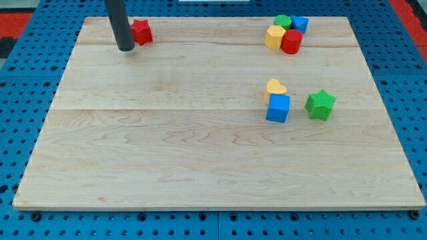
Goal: Place the yellow heart at the bottom left of the yellow hexagon
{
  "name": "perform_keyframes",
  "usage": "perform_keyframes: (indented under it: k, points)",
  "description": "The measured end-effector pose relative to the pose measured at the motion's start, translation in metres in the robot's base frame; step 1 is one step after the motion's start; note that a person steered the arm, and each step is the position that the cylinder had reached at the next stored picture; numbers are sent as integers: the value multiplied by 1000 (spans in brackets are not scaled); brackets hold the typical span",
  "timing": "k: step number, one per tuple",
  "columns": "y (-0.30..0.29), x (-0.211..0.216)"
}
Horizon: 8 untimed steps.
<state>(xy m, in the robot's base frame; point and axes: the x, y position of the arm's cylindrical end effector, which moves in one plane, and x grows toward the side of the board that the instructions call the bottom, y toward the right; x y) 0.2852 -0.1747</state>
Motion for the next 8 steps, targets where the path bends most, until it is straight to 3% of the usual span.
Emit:
perform_keyframes:
  k: [1, 2, 3, 5, 6, 7, 8]
  points:
    - [4, 27]
    - [71, 78]
    - [149, 91]
    - [312, 66]
    - [338, 83]
    - [312, 144]
    - [257, 147]
